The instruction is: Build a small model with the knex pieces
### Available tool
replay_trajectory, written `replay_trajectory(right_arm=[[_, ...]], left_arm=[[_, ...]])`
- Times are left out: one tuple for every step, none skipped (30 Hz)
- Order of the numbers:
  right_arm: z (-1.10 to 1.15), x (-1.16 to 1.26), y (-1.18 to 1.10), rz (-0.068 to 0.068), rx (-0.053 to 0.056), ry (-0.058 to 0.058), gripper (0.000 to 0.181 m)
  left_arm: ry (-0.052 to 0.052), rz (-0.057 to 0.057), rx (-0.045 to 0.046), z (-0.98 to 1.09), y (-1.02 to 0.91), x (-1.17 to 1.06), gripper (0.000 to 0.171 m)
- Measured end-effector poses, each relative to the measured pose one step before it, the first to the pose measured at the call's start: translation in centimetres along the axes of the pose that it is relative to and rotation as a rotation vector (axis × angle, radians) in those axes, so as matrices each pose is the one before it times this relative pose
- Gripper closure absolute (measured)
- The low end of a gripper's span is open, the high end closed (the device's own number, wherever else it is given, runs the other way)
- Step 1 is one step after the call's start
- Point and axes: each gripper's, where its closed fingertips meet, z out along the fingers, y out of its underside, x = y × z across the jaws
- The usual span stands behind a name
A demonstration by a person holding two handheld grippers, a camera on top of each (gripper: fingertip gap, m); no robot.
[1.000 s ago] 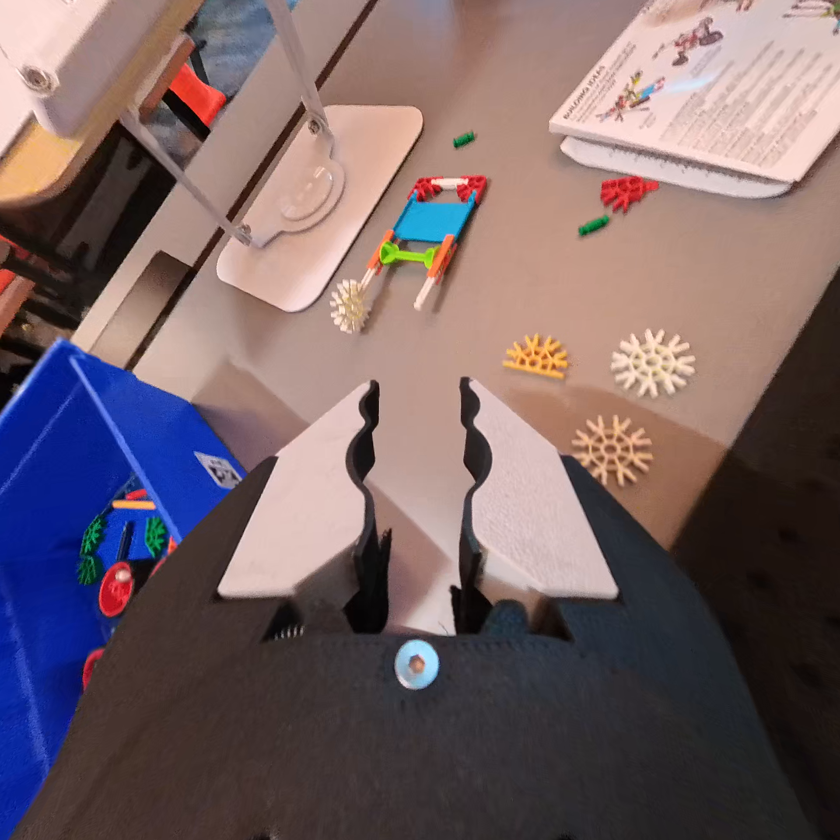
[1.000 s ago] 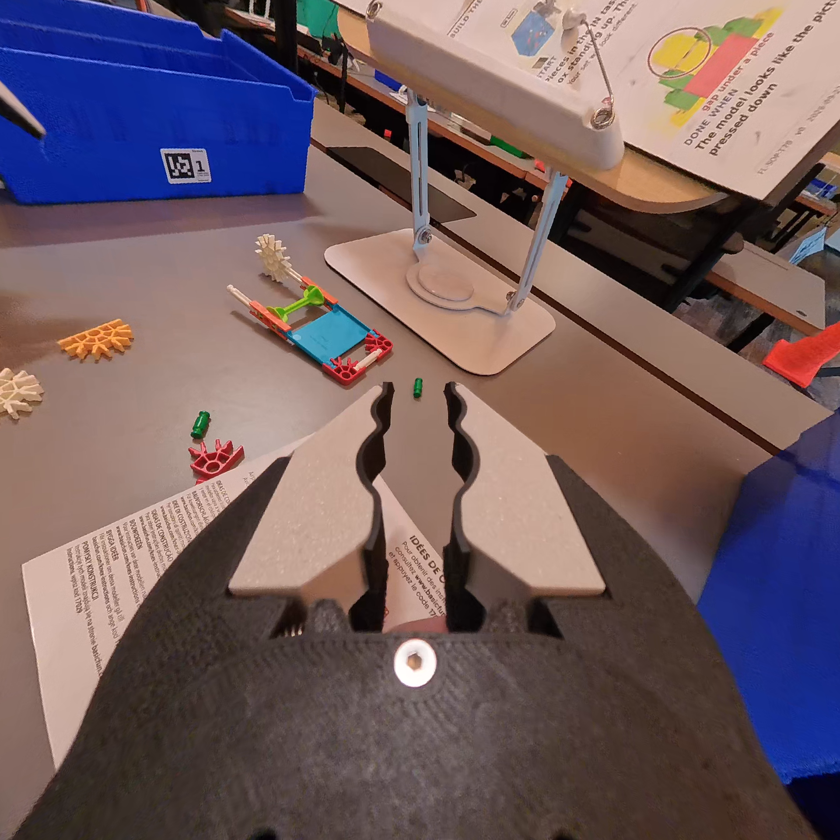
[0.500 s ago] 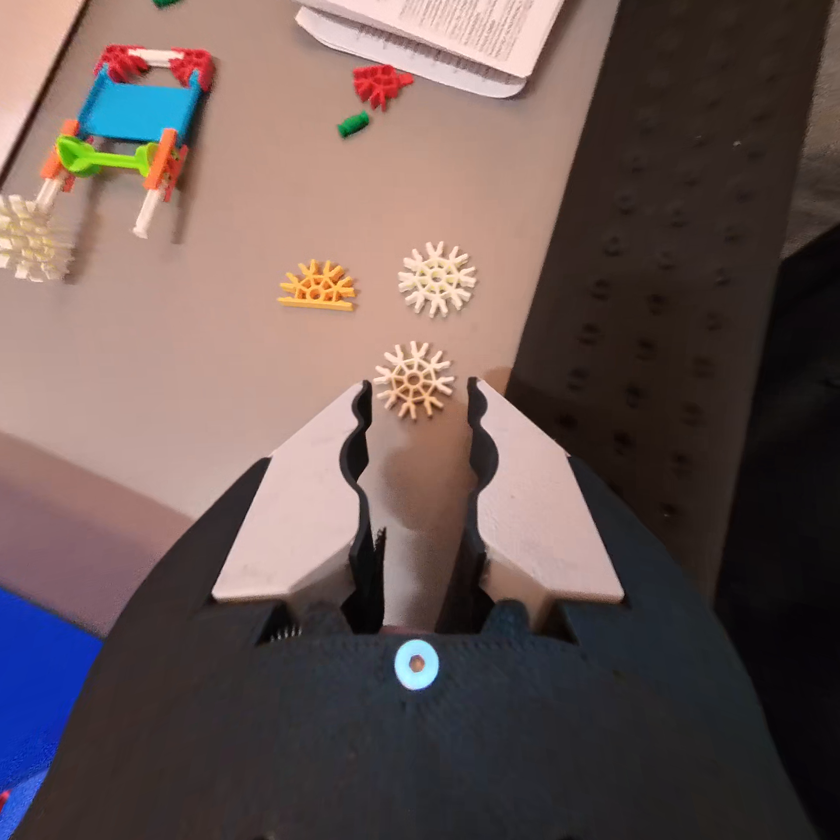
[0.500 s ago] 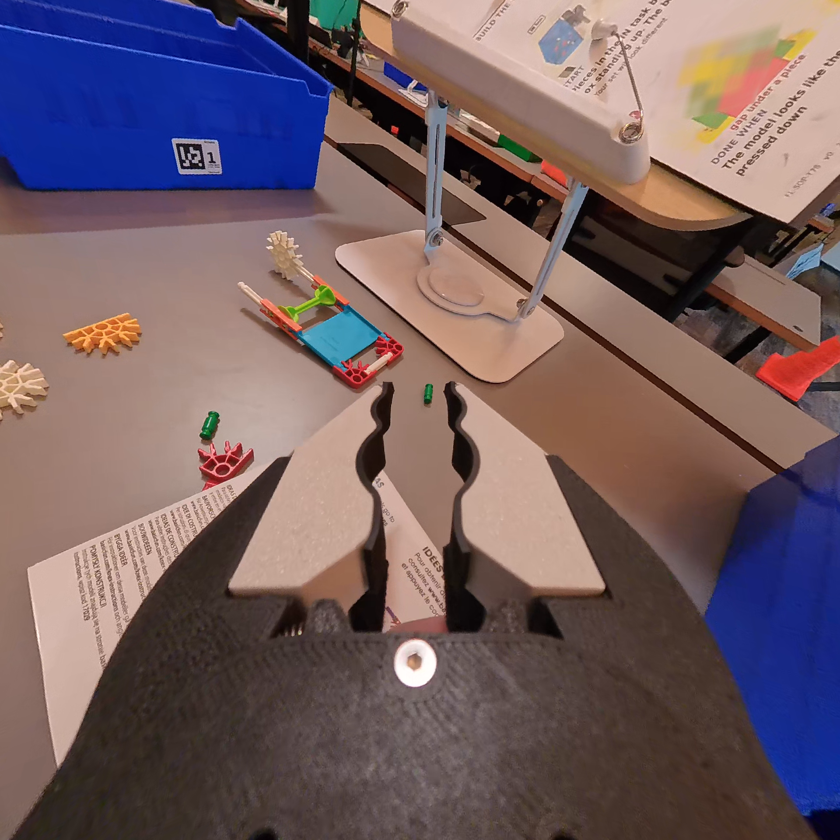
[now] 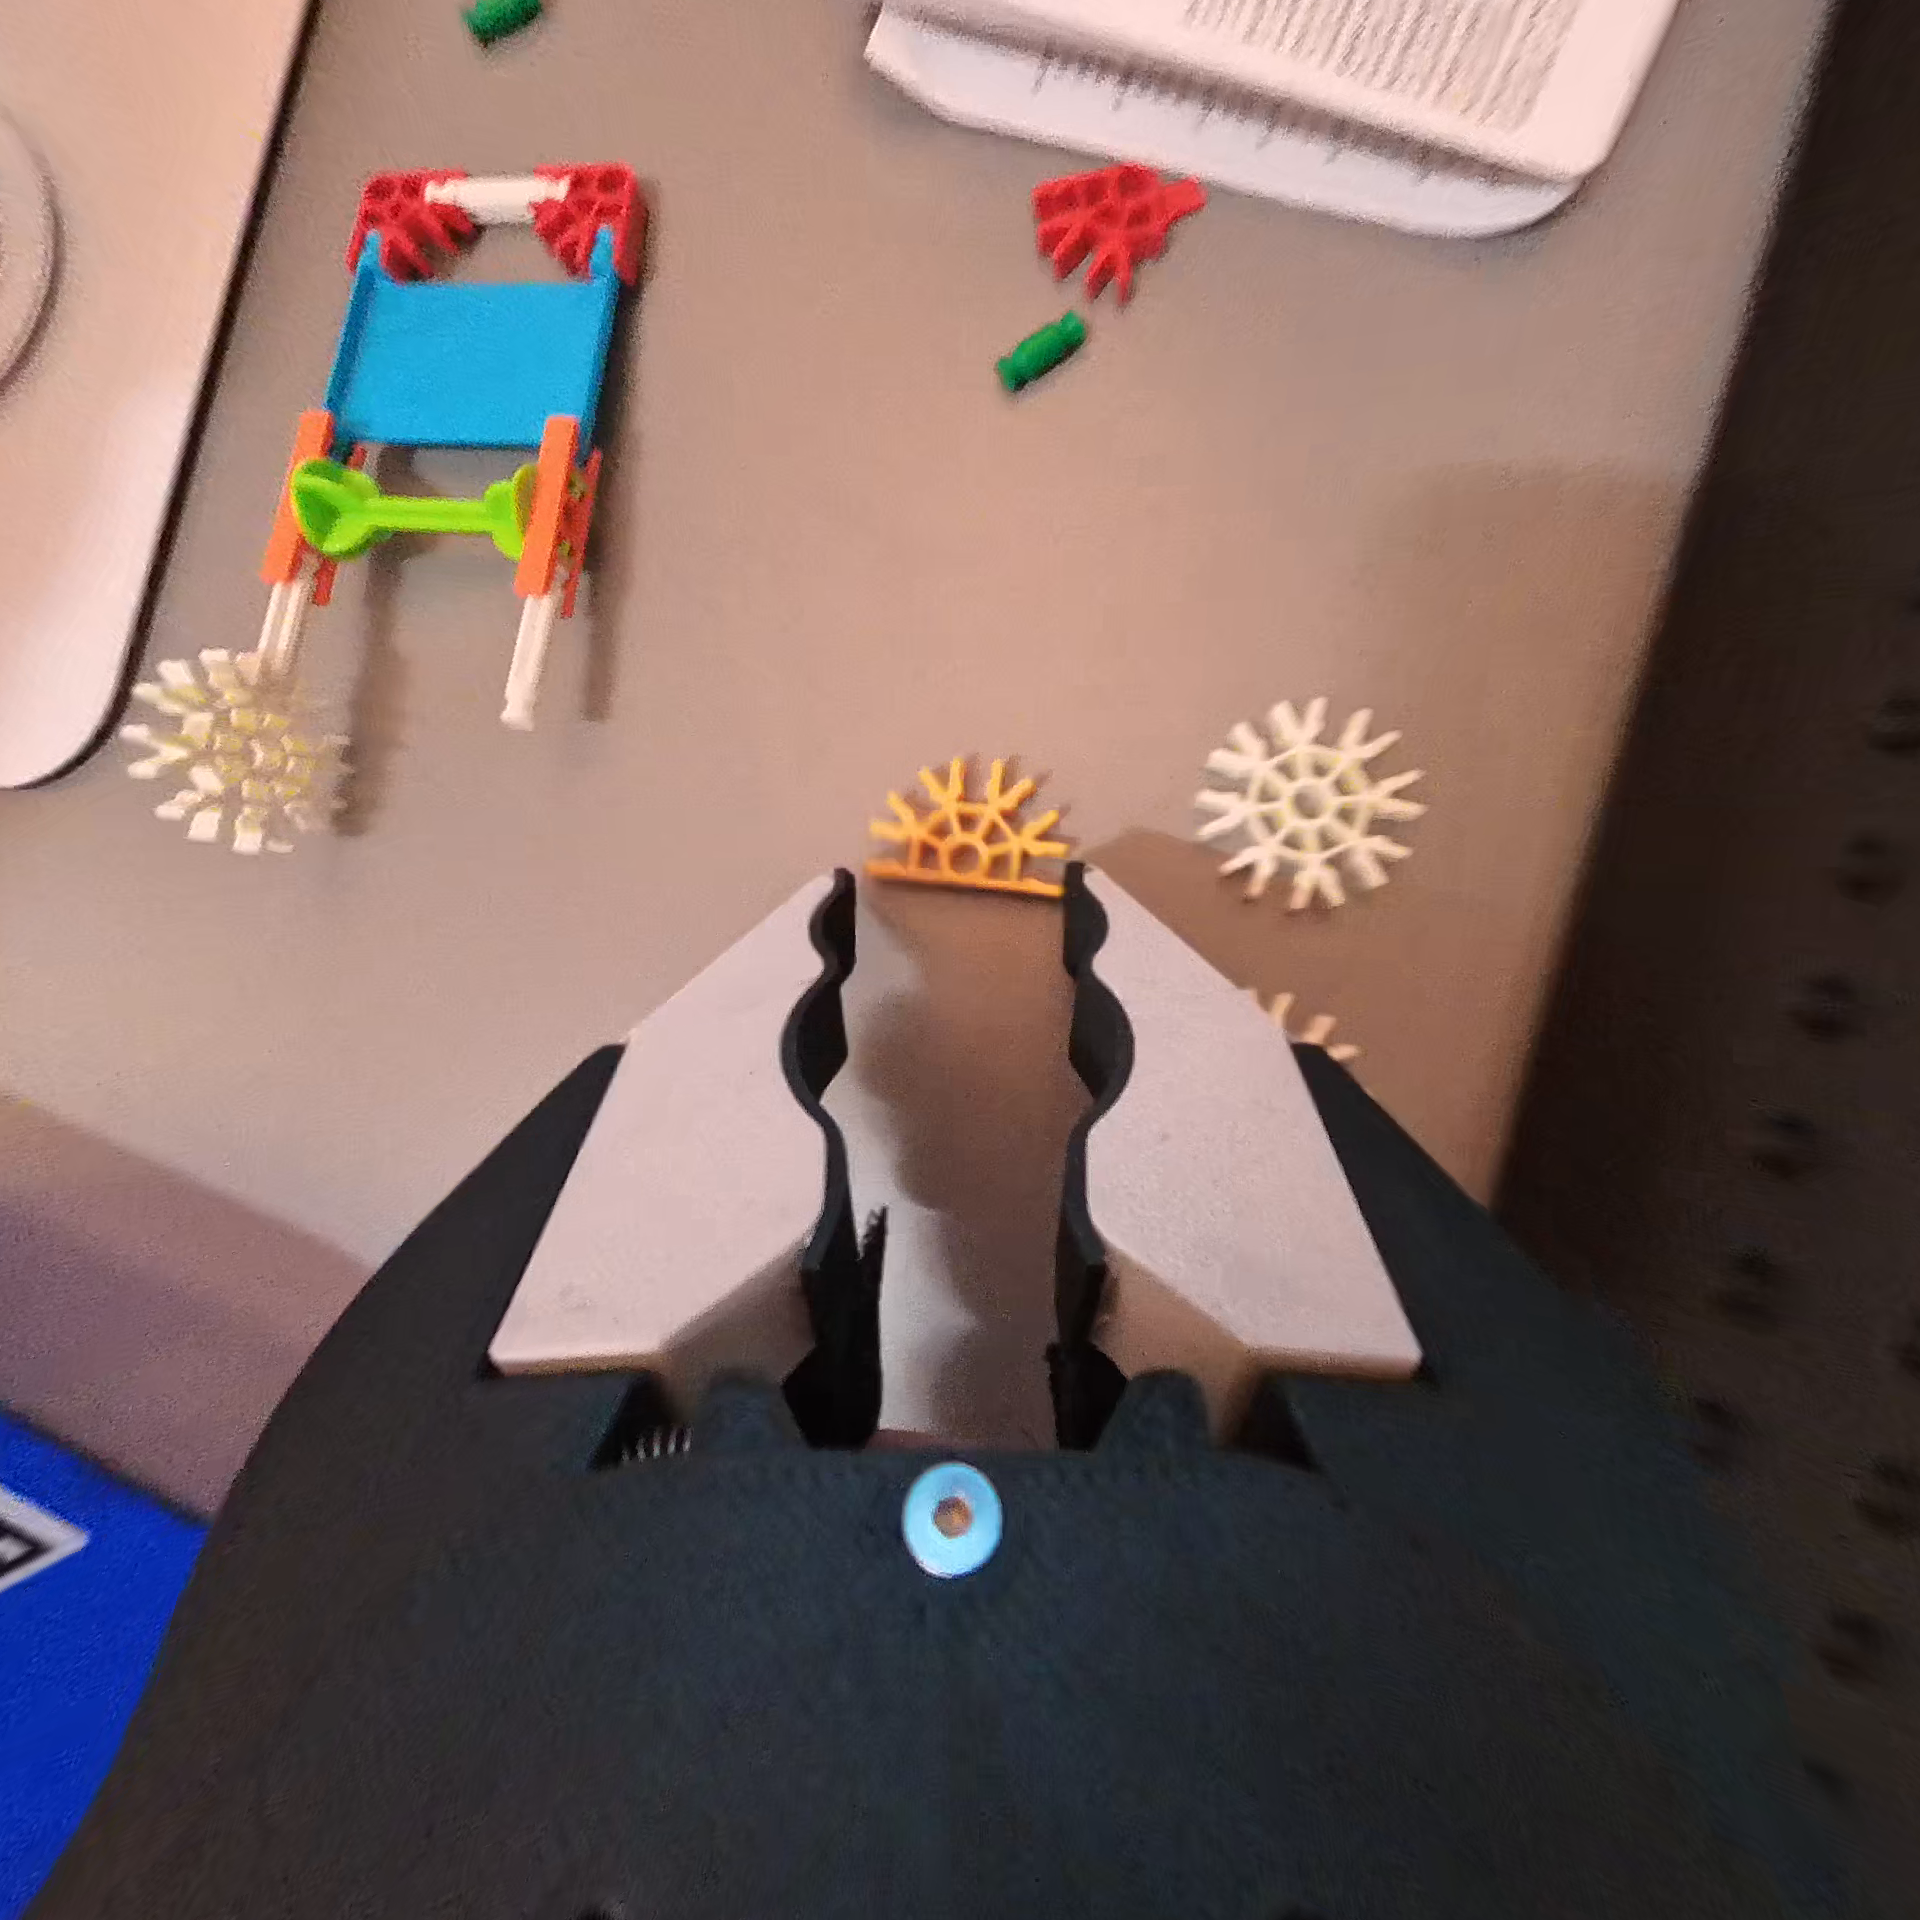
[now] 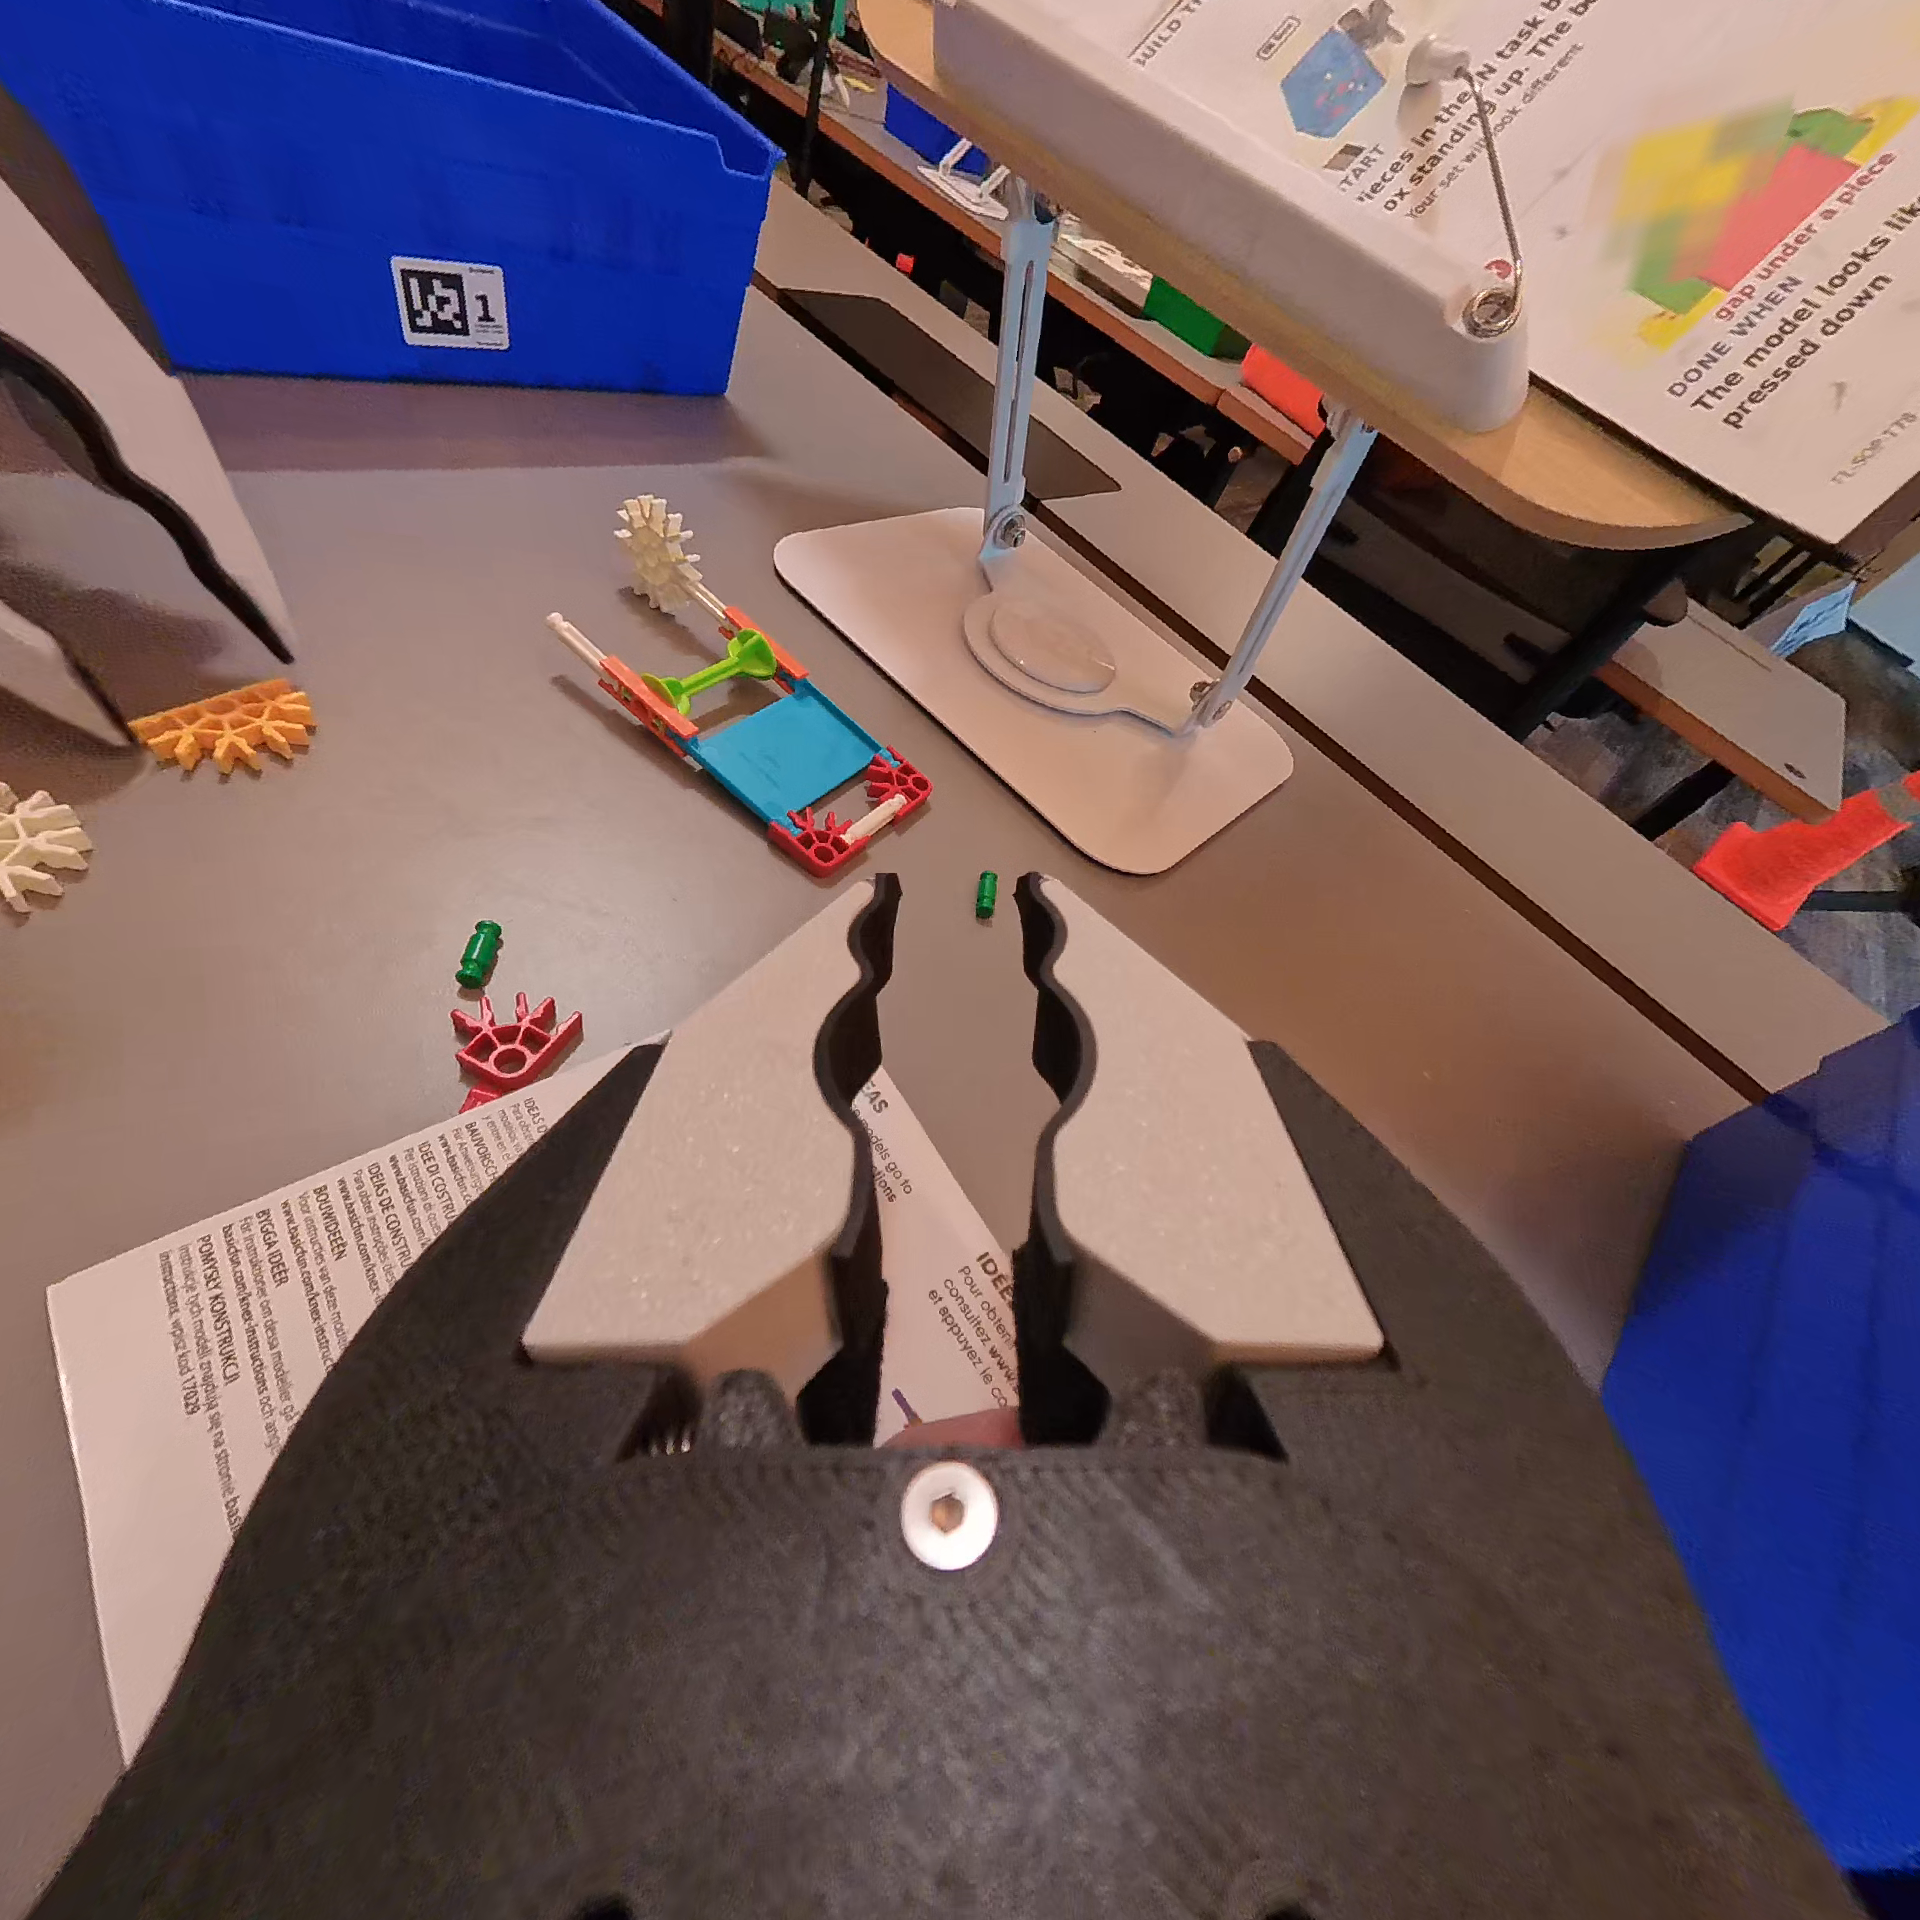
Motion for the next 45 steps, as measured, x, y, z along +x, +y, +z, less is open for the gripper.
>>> replay_trajectory(right_arm=[[-0.022,0.014,-0.049,0.0,0.0019,-0.0011,0.159],[0.0,-0.02,-0.05,0.0002,0.002,-0.0025,0.159],[0.03,-0.055,-0.063,0.0005,0.0018,-0.0041,0.159],[0.023,-0.11,-0.084,0.0012,0.0022,-0.006,0.159],[0.045,-0.149,-0.109,0.001,0.0031,-0.0073,0.159],[0.05,-0.171,-0.109,-0.0011,0.0026,-0.0068,0.159],[0.061,-0.16,-0.075,-0.0035,0.0002,-0.0047,0.159],[0.067,-0.127,-0.041,-0.004,-0.0017,-0.0033,0.159],[0.053,-0.121,-0.024,-0.0034,-0.0016,-0.0029,0.159],[0.025,-0.093,-0.017,-0.0037,-0.0011,-0.0018,0.159],[-0.016,-0.041,0.024,-0.0044,-0.0021,0.0006,0.159],[-0.034,0.013,0.044,-0.0028,-0.002,0.0023,0.159],[-0.049,0.034,0.007,0.0013,0.0006,0.0016,0.159],[-0.054,0.036,-0.029,0.0053,0.0028,-0.0004,0.159],[-0.032,0.029,-0.02,0.007,0.0029,-0.0016,0.159],[-0.018,0.025,0.019,0.0062,0.0016,-0.0016,0.159],[0.011,0.021,0.03,0.0048,0.0001,-0.0012,0.159],[0.019,0.006,0.041,0.0041,-0.0007,-0.0013,0.159],[0.055,-0.013,0.055,0.0034,-0.0017,-0.0015,0.159],[0.07,-0.008,0.075,0.0017,-0.0034,-0.0006,0.159],[0.089,-0.003,0.102,-0.0001,-0.0051,0.0004,0.159],[0.08,0.001,0.12,-0.0007,-0.0058,0.001,0.159],[0.076,0.017,0.091,-0.0004,-0.0047,0.0014,0.159],[0.06,0.015,0.047,0.0004,-0.0033,0.0019,0.159],[0.054,0.014,-0.014,0.0005,-0.0019,0.002,0.159],[0.063,-0.037,-0.076,-0.0005,0.0,0.0014,0.159],[0.076,-0.096,-0.137,-0.0023,0.0004,0.0002,0.159],[0.101,-0.157,-0.165,-0.0056,-0.0011,-0.0009,0.159],[0.121,-0.23,-0.194,-0.0102,-0.0026,-0.0005,0.159],[0.124,-0.309,-0.256,-0.0134,-0.003,-0.0022,0.159],[0.15,-0.426,-0.301,-0.01,-0.0054,-0.0068,0.159],[0.185,-0.551,-0.276,-0.0013,-0.0126,-0.0137,0.159],[0.254,-0.703,-0.239,0.005,-0.019,-0.0222,0.158],[0.311,-0.796,-0.236,0.0053,-0.0177,-0.0254,0.156],[0.382,-0.803,-0.297,0.0073,-0.0119,-0.0235,0.155],[0.503,-0.895,-0.249,0.0171,-0.0142,-0.0304,0.155],[0.61,-1.076,-0.134,0.0241,-0.0218,-0.0435,0.154],[0.722,-1.109,-0.111,0.0219,-0.0218,-0.0451,0.15],[0.81,-1.047,0.01,0.0198,-0.0257,-0.0402,0.147],[0.88,-0.957,0.18,0.0187,-0.0356,-0.0342,0.145],[0.903,-0.753,0.23,0.0137,-0.0357,-0.0211,0.142],[0.819,-0.532,0.129,0.0081,-0.0267,-0.0057,0.137],[0.743,-0.385,0.105,0.0072,-0.0239,0.0024,0.135],[0.683,-0.423,0.17,0.0064,-0.0271,-0.0041,0.134],[0.595,-0.464,0.159,0.0054,-0.0256,-0.0111,0.13]], left_arm=[[-0.0006,-0.0063,0.00835,0.094,-0.018,-0.086,0.139],[0.0218,-0.0125,0.0062,0.048,0.015,0.326,0.144],[0.0054,-0.003,0.01353,0.087,-0.064,0.188,0.148],[0.0043,-0.0048,0.01329,0.09,-0.068,0.188,0.154],[0.0022,-0.0055,0.01207,0.087,-0.079,0.186,0.159],[0.0014,-0.0019,0.01112,0.087,-0.078,0.181,0.163],[-0.0022,0.0068,0.00801,0.057,-0.065,0.132,0.167],[-0.023,0.0196,0.00365,-0.021,-0.07,-0.241,0.166],[-0.0542,0.0143,0.01017,-0.14,-0.215,-0.822,0.166],[-0.0338,0.0042,0.01726,-0.233,-0.371,-0.631,0.165],[-0.006,0.0028,0.02322,-0.216,-0.479,-0.243,0.159],[0.0024,-0.0013,0.01516,-0.1,-0.359,-0.133,0.151],[0.0079,-0.0109,-0.00473,0.114,-0.017,-0.09,0.137],[0.0122,-0.0118,-0.01019,0.267,0.105,-0.032,0.122],[0.0049,-0.0084,-0.00599,0.322,0.098,-0.092,0.117],[0.0031,-0.0022,-0.01262,0.362,0.199,-0.057,0.112],[0.0094,-0.003,-0.01867,0.345,0.29,0.042,0.105],[0.017,-0.0189,0.01463,0.137,-0.258,0.071,0.107],[0.0182,-0.0208,0.00114,0.188,-0.051,0.066,0.11],[0.0116,-0.0147,-0.00076,0.217,0.049,-0.038,0.113],[0.0106,-0.0166,0.00478,0.111,-0.041,-0.061,0.117],[0.0157,-0.0146,0.00722,0.099,-0.033,0.087,0.121],[0.0147,-0.0175,0.00986,0.102,-0.066,0.149,0.127],[-0.0203,-0.0037,0.01137,0.066,-0.118,-0.277,0.14],[-0.0149,0.0074,0.00225,0.02,-0.016,-0.148,0.154],[-0.0107,0.0034,-0.00002,0.021,-0.001,-0.076,0.159],[-0.0057,0.0042,0.00472,0.043,-0.044,0.003,0.161],[-0.0035,0.008,0.00529,0.024,-0.033,0.042,0.164],[-0.0016,0.0087,-0.00065,-0.011,0.017,0.039,0.167],[-0.0021,0.0013,-0.00128,-0.007,-0.001,-0.015,0.168],[0.0006,0.0009,0.00288,0.007,-0.016,0.027,0.169],[-0.0013,0.0033,0.00215,0.002,0.005,0.014,0.169],[0.0022,0.0038,-0.00023,-0.034,0.026,0.077,0.169],[0.0022,0.0042,-0.0011,-0.028,0.015,0.058,0.169],[0.0013,0.0034,-0.00062,-0.009,0.007,0.045,0.167],[-0.0013,0.0003,-0.00203,-0.017,0.015,-0.009,0.167],[-0.006,0.0012,-0.00241,-0.051,0.055,-0.103,0.165],[-0.001,-0.0007,-0.00092,-0.078,0.065,-0.073,0.163],[-0.0012,-0.0071,0.00019,-0.094,0.085,-0.114,0.16],[-0.0049,-0.0085,-0.00159,-0.106,0.113,-0.187,0.158],[-0.0069,-0.0055,-0.00276,-0.137,0.132,-0.202,0.156],[-0.006,-0.0047,-0.00475,-0.135,0.141,-0.17,0.154],[-0.0087,-0.0026,-0.00596,-0.131,0.127,-0.184,0.152],[-0.0072,0.0023,-0.00621,-0.129,0.146,-0.127,0.152],[-0.0023,0.0013,-0.00506,-0.09,0.129,-0.054,0.153]])
